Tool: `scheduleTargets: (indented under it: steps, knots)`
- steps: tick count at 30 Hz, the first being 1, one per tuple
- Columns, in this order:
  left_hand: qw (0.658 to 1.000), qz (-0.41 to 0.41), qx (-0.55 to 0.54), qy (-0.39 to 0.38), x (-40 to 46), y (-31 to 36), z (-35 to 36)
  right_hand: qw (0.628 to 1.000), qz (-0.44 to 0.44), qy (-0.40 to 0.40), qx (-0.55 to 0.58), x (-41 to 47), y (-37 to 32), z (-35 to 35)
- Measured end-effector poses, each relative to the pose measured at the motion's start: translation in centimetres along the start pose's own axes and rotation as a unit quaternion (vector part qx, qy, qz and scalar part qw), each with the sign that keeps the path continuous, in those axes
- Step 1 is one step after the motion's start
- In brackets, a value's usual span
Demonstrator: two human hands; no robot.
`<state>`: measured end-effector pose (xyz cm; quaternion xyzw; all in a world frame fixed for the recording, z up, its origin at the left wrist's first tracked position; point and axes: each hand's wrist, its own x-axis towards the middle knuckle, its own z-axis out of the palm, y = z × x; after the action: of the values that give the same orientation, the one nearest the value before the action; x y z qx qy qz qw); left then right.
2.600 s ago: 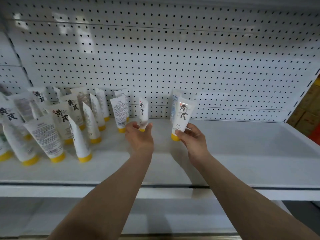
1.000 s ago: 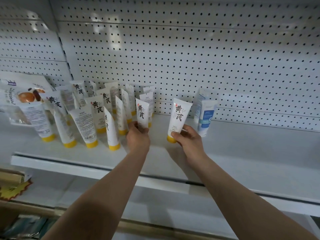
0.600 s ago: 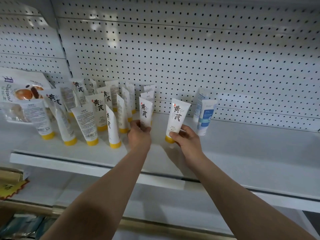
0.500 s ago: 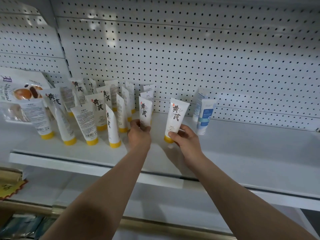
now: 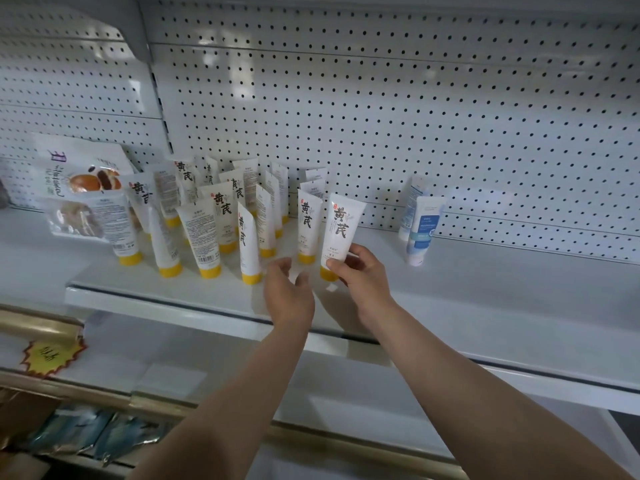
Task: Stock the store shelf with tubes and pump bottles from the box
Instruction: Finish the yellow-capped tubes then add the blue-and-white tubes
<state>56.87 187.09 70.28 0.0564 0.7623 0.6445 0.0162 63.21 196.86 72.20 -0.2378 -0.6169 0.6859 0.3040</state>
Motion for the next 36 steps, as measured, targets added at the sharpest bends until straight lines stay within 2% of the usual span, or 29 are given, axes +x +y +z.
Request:
scheduleTargets:
  steps: [9,17,26,31,36]
  knots:
    - [0.998,-0.016,-0.023,0.062,-0.4,-0.9,-4.4,0.998,0.002,-0.014,-0.060,-0.1,1.1,5.4]
    - [0.997,-0.010,-0.041,0.060,-0.5,-1.2,-5.0,0.986,0.004,0.018,-0.166,0.3,2.4,7.1]
    - [0.997,-0.012,-0.056,0.059,-1.0,-0.7,-4.4,0.976,0.010,0.010,-0.217,0.2,2.1,6.8]
    - [0.995,0.031,-0.067,0.064,-2.3,0.1,-3.7,0.983,0.014,-0.010,-0.185,0.1,2.6,5.6]
    - [0.983,0.128,-0.130,0.009,-4.5,2.4,-0.8,0.991,-0.015,0.077,-0.106,0.0,1.6,1.6]
